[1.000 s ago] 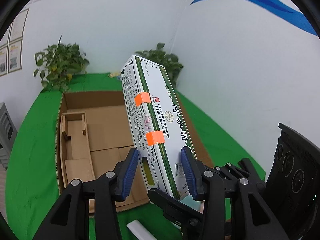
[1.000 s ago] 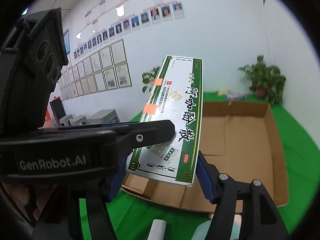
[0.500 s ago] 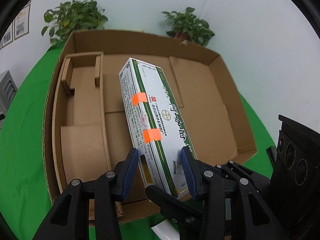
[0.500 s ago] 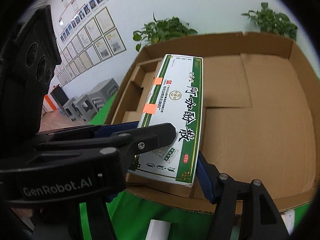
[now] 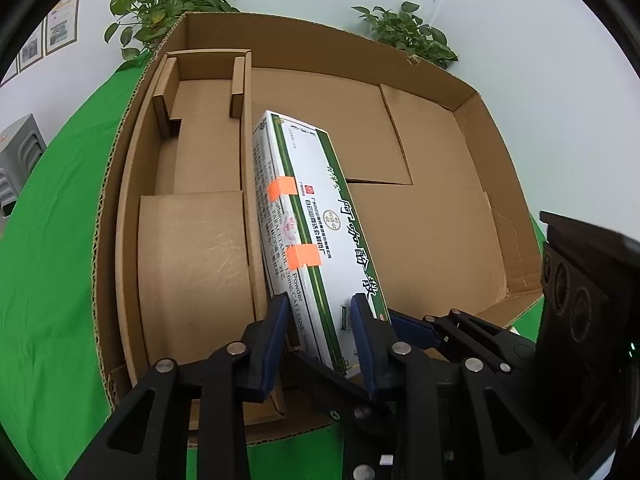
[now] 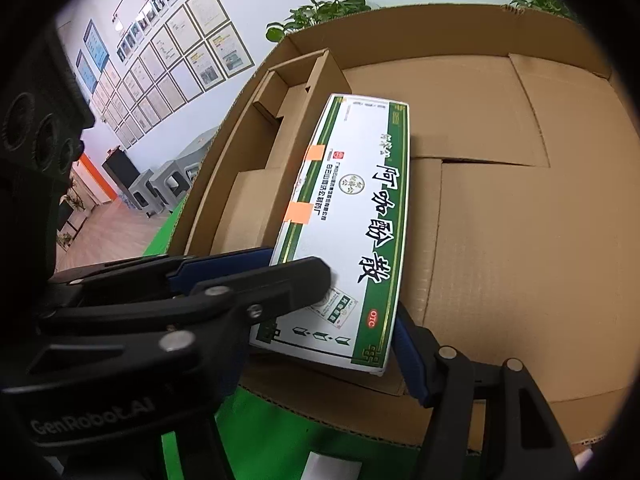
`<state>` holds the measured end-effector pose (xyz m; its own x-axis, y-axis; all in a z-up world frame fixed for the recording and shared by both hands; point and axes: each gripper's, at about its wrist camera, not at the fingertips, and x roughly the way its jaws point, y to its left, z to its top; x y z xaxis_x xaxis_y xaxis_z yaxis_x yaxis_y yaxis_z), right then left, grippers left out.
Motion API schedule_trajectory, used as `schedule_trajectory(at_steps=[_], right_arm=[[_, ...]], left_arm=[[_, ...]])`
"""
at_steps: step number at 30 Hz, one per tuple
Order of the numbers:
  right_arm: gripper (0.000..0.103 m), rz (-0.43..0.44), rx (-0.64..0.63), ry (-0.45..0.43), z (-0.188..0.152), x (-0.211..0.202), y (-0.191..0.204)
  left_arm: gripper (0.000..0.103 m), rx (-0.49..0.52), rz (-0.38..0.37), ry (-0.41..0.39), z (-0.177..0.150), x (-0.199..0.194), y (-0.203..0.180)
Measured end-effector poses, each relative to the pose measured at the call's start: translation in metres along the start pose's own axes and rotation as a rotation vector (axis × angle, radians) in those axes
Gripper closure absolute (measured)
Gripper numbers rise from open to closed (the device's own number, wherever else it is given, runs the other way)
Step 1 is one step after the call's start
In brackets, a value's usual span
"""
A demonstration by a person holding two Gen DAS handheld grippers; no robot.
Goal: Organize objects
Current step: 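Lower the medicine box into the cardboard box beside the strip divider, then open both grippers and withdraw from the medicine box, then move both grippers toward the white handheld fan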
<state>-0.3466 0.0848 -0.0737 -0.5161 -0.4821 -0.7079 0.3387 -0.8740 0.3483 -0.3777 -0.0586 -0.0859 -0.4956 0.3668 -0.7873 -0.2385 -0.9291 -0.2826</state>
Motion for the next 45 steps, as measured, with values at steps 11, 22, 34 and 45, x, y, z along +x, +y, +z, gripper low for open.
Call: schedule_trajectory(at_steps=[11,22,34,45], right_arm=[[0.032,0.033,-0.031,0.022,-0.008,-0.005,-0.002],[0.000,-0.169,-0.126,-0.150,-0.031,-0.092,0.008],[0.000,-0.362,-0.123,-0.333,-0.089,-0.202,0.023],[0.000,-0.402,-0.092,-0.326,-0.136,-0.237,0.014]], left_arm=[[0.078,-0.030,-0.009,-0.039,-0.019,-0.033,0.001],[0.072,0.032,0.100,-0.275,-0.047,-0.115,-0.015],[0.000,0.137,0.200,-0.632,-0.129,-0.235,-0.124],[0.000,0.120,0.164,-0.531,-0.185,-0.243,-0.181]])
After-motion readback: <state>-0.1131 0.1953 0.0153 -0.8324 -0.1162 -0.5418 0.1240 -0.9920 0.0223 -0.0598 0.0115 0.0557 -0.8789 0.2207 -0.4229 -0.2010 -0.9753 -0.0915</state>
